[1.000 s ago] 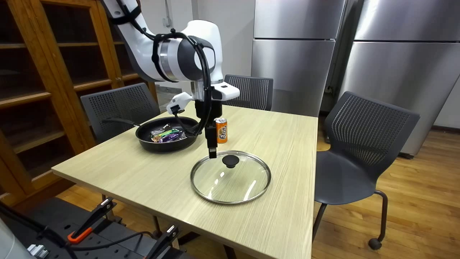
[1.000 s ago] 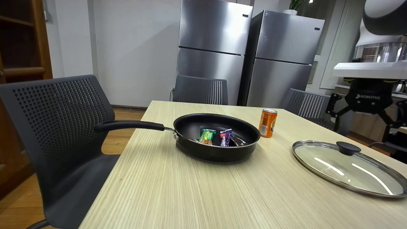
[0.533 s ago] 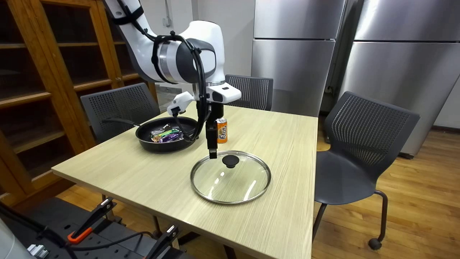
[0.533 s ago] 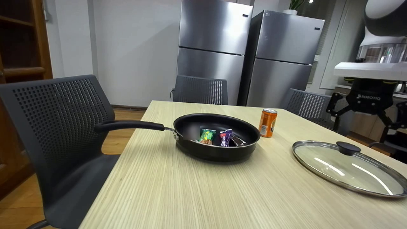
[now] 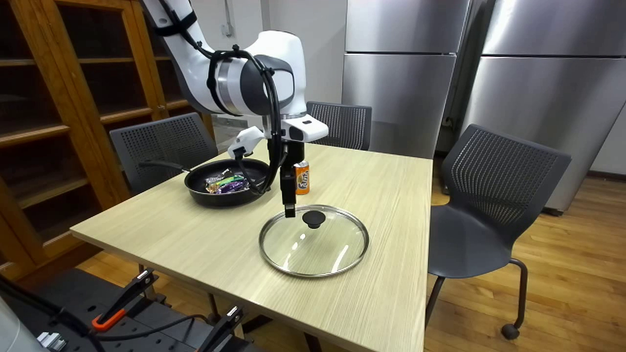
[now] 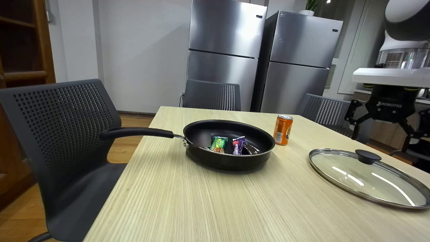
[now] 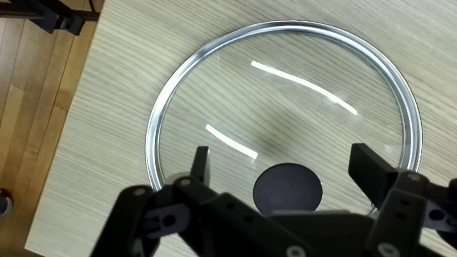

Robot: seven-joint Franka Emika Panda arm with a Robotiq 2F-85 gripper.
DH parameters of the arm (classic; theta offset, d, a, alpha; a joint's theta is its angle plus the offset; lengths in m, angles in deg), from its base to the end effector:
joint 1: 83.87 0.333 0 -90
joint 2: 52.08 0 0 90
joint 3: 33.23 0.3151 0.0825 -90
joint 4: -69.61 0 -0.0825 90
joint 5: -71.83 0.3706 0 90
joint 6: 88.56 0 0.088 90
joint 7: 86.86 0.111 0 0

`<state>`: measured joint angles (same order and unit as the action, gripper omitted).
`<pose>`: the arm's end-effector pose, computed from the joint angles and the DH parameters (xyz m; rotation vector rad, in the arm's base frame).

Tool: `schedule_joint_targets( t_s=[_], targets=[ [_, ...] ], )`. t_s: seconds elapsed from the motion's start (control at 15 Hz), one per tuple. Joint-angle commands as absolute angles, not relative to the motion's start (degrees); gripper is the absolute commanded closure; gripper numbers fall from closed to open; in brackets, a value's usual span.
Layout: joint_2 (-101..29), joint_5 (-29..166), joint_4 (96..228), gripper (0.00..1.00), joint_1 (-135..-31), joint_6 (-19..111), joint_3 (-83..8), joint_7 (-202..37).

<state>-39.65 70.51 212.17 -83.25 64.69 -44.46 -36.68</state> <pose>0.4565 -0.0880 0.2103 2.6788 -1.5273 -0.0115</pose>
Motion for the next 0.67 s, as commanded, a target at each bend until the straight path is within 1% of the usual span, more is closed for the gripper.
schedule_joint_targets(
  t_s=[0.0,0.6],
  targets=[
    [-38.0,70.8,210.3,0.0,-83.4,64.8,-44.4,-35.5],
    [-32.2,70.2,205.4,0.0,-82.4,65.3,-46.5,-31.9]
  ],
)
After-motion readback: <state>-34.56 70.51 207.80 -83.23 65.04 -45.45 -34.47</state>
